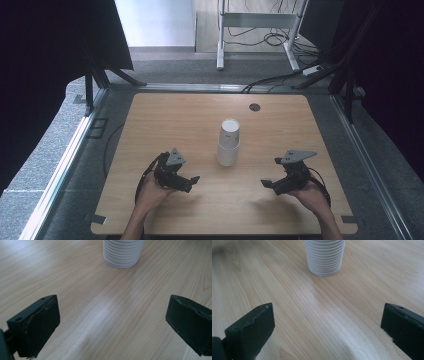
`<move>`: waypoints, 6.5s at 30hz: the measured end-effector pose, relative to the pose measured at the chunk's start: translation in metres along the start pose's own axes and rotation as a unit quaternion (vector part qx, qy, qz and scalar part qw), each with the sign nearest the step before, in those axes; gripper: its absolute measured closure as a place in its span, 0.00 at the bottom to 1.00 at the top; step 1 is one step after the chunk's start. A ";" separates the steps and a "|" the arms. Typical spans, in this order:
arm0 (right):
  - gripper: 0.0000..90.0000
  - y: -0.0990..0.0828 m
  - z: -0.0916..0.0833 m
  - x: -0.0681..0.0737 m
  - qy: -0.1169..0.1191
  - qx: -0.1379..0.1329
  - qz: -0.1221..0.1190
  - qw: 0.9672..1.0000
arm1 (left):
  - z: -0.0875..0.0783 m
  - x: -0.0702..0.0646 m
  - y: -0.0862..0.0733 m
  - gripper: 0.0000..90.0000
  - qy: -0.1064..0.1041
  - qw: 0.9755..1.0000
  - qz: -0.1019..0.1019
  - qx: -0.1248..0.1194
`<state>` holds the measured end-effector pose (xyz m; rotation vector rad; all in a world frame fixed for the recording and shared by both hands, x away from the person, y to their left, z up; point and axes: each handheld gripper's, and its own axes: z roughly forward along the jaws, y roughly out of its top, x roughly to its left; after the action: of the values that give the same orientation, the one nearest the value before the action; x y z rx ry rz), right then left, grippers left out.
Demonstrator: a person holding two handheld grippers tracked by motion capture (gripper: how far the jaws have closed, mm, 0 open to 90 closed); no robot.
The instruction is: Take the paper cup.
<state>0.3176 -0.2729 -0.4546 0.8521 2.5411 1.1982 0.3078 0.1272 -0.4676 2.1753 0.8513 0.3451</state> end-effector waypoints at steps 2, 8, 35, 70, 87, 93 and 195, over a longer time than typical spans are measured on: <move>0.00 0.005 -0.002 -0.001 -0.001 -0.003 0.001 1.000 | 0.002 0.001 0.004 0.00 -0.004 1.000 0.003 0.000; 0.00 0.013 -0.003 -0.004 0.005 -0.007 0.006 1.000 | 0.005 0.004 0.010 0.00 -0.011 1.000 0.000 -0.001; 0.00 0.056 0.007 -0.014 0.014 0.015 -0.005 1.000 | 0.026 0.012 0.047 0.02 -0.035 0.999 0.015 -0.003; 0.07 0.111 0.027 -0.020 0.042 0.044 -0.028 0.998 | 0.059 0.003 0.086 0.07 -0.047 0.997 0.060 -0.008; 0.14 0.142 0.039 -0.017 0.050 0.060 -0.042 0.996 | 0.071 0.002 0.096 0.12 -0.063 0.996 0.056 -0.014; 0.14 0.151 0.044 -0.016 0.050 0.065 -0.043 0.996 | 0.075 0.002 0.099 0.15 -0.068 0.996 0.051 -0.019; 0.40 0.233 -0.005 -0.002 0.056 0.059 -0.088 0.993 | 0.061 0.006 0.103 0.14 -0.074 0.994 0.066 -0.036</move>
<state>0.4136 -0.1597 -0.2745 0.5847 2.7332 1.0789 0.3899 0.0467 -0.4327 2.1654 0.6064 0.2703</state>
